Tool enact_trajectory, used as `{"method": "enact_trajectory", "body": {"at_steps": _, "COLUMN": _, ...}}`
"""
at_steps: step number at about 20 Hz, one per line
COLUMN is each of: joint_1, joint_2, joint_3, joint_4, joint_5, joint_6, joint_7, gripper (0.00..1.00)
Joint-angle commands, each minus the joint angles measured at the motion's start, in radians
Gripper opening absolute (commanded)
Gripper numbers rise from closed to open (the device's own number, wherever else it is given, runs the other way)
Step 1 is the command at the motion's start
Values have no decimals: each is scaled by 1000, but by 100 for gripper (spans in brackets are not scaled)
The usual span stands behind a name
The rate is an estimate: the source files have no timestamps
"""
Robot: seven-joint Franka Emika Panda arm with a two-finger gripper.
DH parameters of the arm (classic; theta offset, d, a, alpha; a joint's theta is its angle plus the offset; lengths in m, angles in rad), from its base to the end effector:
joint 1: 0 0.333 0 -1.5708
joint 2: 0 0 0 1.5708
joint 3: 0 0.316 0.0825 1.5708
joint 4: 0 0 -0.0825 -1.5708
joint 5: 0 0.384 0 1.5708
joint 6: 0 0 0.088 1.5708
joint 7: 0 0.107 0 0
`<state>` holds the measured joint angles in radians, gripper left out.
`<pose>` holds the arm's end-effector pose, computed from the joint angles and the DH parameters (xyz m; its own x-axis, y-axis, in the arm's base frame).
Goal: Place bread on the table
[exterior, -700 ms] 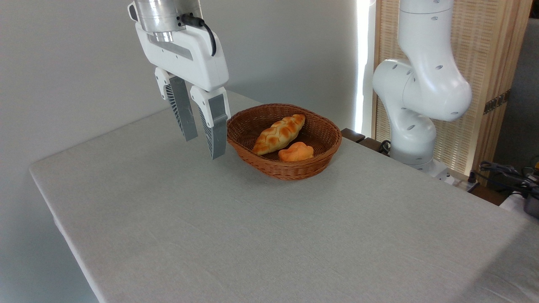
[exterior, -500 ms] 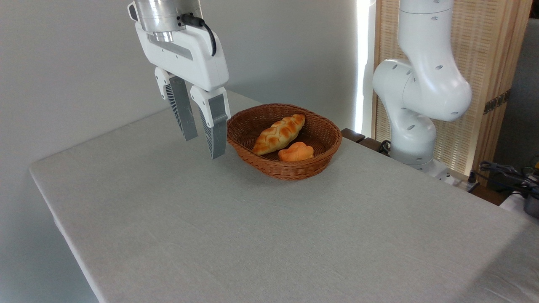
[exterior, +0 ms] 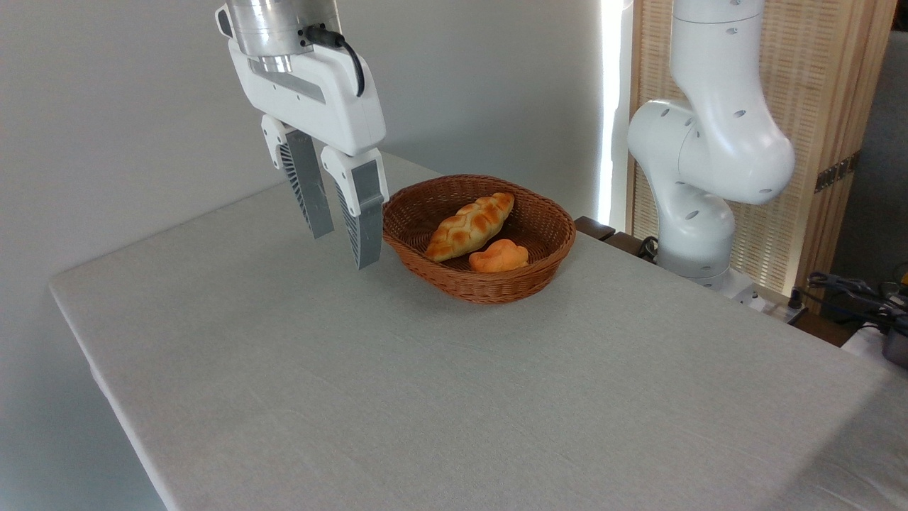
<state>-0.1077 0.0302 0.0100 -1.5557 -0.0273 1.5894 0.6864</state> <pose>0.5626 -0.0581 0.6164 0.7083 -0.7056 0.0198 -0.7059 -0.7081 0.0187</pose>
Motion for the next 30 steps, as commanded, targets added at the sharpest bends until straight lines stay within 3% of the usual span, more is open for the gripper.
{"method": "enact_trajectory", "body": {"at_steps": 1, "joint_1": -18, "joint_2": -48, "joint_3": -1, "joint_4": -67, "joint_5": -57, "joint_6": -8, "joint_7": -22, "gripper": 100}}
{"method": "enact_trajectory", "body": {"at_steps": 4, "joint_1": -53, "joint_2": -168, "joint_3": 2, "joint_4": -219, "joint_5": -105, "joint_6": 35, "joint_7": -22, "gripper": 100}}
{"method": "enact_trajectory", "body": {"at_steps": 9, "joint_1": -118, "joint_2": -380, "joint_3": 2, "joint_4": -455, "joint_5": -131, "joint_6": 46, "joint_7": -27, "gripper": 100}}
{"method": "enact_trajectory", "body": {"at_steps": 13, "joint_1": -142, "joint_2": -570, "joint_3": -14, "joint_4": -662, "joint_5": -220, "joint_6": 44, "joint_7": -25, "gripper": 100}}
{"method": "enact_trajectory", "body": {"at_steps": 16, "joint_1": -162, "joint_2": -604, "joint_3": -88, "joint_4": -750, "joint_5": -235, "joint_6": 46, "joint_7": -36, "gripper": 100}}
{"method": "enact_trajectory", "body": {"at_steps": 18, "joint_1": -162, "joint_2": -601, "joint_3": -143, "joint_4": -793, "joint_5": -282, "joint_6": 64, "joint_7": -63, "gripper": 100}}
{"method": "enact_trajectory", "body": {"at_steps": 22, "joint_1": -193, "joint_2": -592, "joint_3": -212, "joint_4": -883, "joint_5": -319, "joint_6": 171, "joint_7": -171, "gripper": 100}}
{"method": "enact_trajectory", "body": {"at_steps": 24, "joint_1": -193, "joint_2": -581, "joint_3": -255, "joint_4": -918, "joint_5": -322, "joint_6": 222, "joint_7": -176, "gripper": 100}}
{"method": "enact_trajectory", "body": {"at_steps": 30, "joint_1": -202, "joint_2": -572, "joint_3": -283, "joint_4": -1003, "joint_5": -322, "joint_6": 317, "joint_7": -174, "gripper": 100}}
